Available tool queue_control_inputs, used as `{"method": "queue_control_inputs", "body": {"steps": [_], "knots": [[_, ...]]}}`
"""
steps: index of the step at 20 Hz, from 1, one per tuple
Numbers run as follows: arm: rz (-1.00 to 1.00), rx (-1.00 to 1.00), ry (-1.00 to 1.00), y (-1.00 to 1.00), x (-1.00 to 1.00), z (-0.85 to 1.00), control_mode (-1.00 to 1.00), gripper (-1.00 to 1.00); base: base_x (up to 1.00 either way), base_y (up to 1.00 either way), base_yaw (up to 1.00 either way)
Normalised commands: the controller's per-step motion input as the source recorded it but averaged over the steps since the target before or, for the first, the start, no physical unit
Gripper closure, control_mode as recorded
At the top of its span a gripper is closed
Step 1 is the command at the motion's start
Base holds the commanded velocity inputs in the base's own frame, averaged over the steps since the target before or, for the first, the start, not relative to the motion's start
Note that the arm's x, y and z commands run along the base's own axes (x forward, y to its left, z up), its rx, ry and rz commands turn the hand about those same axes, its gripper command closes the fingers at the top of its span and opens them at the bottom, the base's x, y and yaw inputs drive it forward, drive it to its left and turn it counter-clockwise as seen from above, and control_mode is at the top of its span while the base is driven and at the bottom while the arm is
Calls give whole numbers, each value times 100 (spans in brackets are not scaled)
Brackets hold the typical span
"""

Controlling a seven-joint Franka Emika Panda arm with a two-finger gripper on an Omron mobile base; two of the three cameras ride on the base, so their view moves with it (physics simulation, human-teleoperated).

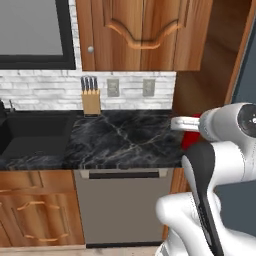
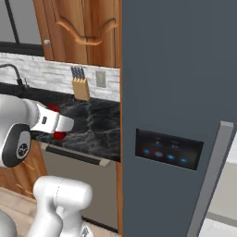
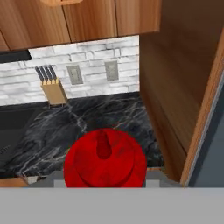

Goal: Place the ketchup and mustard from the counter to the top shelf of the fridge. If the existing items in the fridge are on the top shelf, move them to other shelves.

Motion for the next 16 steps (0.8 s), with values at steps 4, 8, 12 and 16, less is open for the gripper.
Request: {"method": "queue_control_inputs", "body": {"steps": [4, 8, 12, 16], "knots": [[0, 0, 0, 0, 0, 0, 100, 100, -93, -79, 0], [0, 0, 0, 0, 0, 0, 100, 100, -26, -100, 0], [0, 0, 0, 0, 0, 0, 100, 100, 0, -100, 0], [0, 0, 0, 0, 0, 0, 100, 100, 0, -99, 0]]}}
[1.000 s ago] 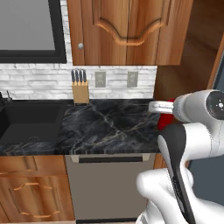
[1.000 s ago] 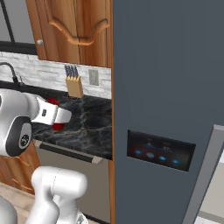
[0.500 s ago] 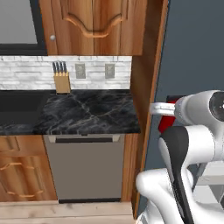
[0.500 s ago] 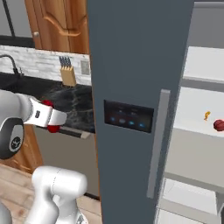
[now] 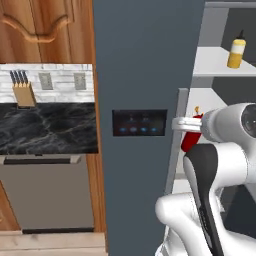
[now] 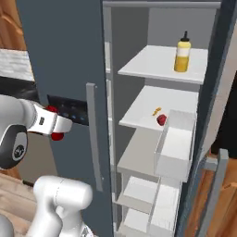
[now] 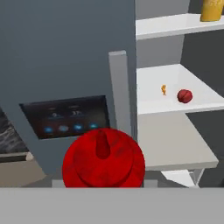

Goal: Place the ketchup and mustard from the counter to the top shelf of the fridge. If the existing items in the fridge are on the top shelf, move them to other shelves.

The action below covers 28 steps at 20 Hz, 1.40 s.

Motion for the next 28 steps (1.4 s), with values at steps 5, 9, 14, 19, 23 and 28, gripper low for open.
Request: {"method": "queue_control_inputs", "body": {"steps": [5, 9, 14, 19, 23, 28], "knots": [[0, 0, 0, 0, 0, 0, 100, 100, 19, -64, 0], [0, 0, 0, 0, 0, 0, 100, 100, 43, -19, 0], [0, 0, 0, 0, 0, 0, 100, 100, 38, -11, 0], [0, 0, 0, 0, 0, 0, 100, 100, 6, -48, 0], [0, 0, 0, 0, 0, 0, 100, 100, 12, -38, 0], [0, 0, 0, 0, 0, 0, 100, 100, 39, -20, 0]]}}
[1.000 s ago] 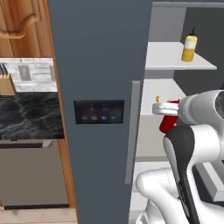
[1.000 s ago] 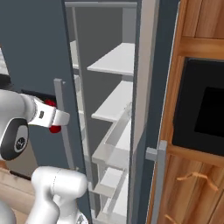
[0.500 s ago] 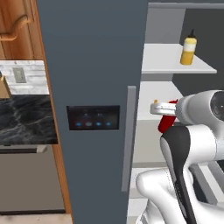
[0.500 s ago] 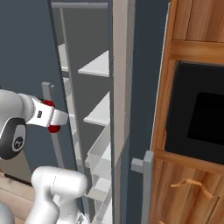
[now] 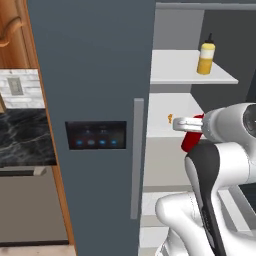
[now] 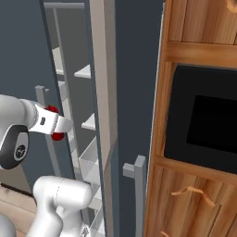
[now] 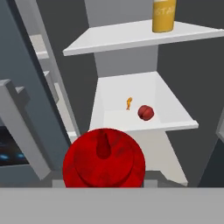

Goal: Place the ketchup and mustard from the counter to the top shelf of the fridge. If the existing items in the fridge are on the top shelf, move them to other shelves.

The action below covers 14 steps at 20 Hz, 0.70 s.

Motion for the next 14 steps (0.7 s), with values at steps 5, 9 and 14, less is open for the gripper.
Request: {"method": "queue_control_inputs", "body": {"steps": [5, 9, 14], "knots": [[0, 0, 0, 0, 0, 0, 100, 100, 33, -20, 0], [-1, 0, -4, -9, 5, 12, -100, 100, 16, -26, -2], [-1, 0, -13, -24, 55, 63, -100, 100, 0, 0, 0]]}}
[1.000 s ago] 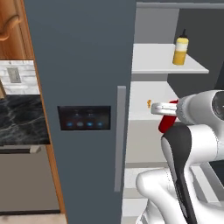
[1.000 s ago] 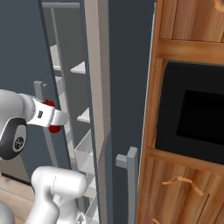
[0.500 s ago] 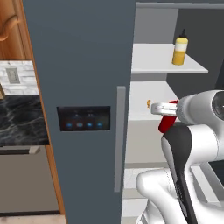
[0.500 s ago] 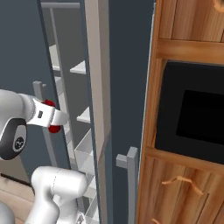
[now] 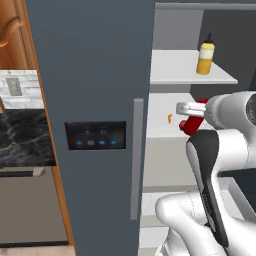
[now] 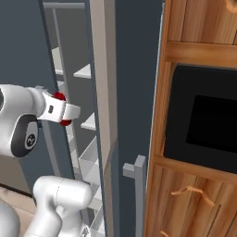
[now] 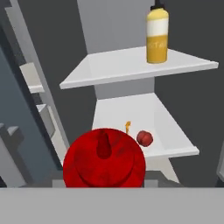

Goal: Place the ketchup and mustard from the counter to the top shelf of the fridge. If the existing items in the fridge are on the top shelf, move them to other shelves.

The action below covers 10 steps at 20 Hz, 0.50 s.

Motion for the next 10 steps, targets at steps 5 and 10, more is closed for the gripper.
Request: {"method": "queue_control_inputs", "body": {"steps": [5, 10], "knots": [[2, -2, 0, -13, 77, 58, -100, 100, 0, 0, 0], [6, -6, -2, -34, 67, 30, -100, 100, 0, 0, 0]]}}
